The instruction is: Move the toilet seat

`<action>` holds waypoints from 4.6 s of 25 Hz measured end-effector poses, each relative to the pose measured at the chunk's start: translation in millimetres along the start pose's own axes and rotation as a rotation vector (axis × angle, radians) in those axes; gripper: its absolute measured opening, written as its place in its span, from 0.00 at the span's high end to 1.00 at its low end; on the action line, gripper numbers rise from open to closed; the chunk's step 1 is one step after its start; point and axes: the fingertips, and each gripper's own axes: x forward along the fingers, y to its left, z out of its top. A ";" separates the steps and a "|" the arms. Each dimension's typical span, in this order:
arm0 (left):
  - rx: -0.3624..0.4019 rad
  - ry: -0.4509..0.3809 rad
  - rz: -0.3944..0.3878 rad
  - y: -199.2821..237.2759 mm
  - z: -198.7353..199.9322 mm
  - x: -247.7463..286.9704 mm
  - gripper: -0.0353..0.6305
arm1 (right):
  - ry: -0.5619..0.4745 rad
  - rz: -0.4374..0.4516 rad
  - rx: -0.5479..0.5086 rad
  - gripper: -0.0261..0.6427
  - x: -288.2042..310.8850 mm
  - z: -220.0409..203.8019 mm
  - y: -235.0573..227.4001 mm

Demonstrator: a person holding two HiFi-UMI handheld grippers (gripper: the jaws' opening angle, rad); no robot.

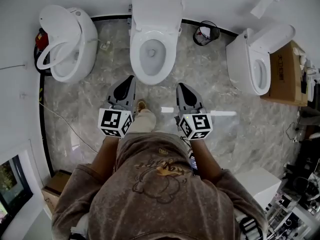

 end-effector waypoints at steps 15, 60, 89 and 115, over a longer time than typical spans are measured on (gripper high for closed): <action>-0.010 0.017 -0.081 29.9 12.6 55.5 0.93 | 0.025 -0.062 0.023 0.96 49.3 10.4 -13.4; -0.090 0.202 -0.036 85.9 -188.5 155.4 0.93 | 0.185 -0.012 0.078 0.96 189.3 -150.5 -57.3; -0.447 0.412 -0.070 96.8 -332.0 163.5 0.40 | 0.355 -0.008 0.377 0.38 216.9 -280.7 -92.4; -0.698 0.704 0.084 125.5 -491.4 191.6 0.40 | 0.602 -0.082 0.562 0.32 244.5 -433.7 -125.0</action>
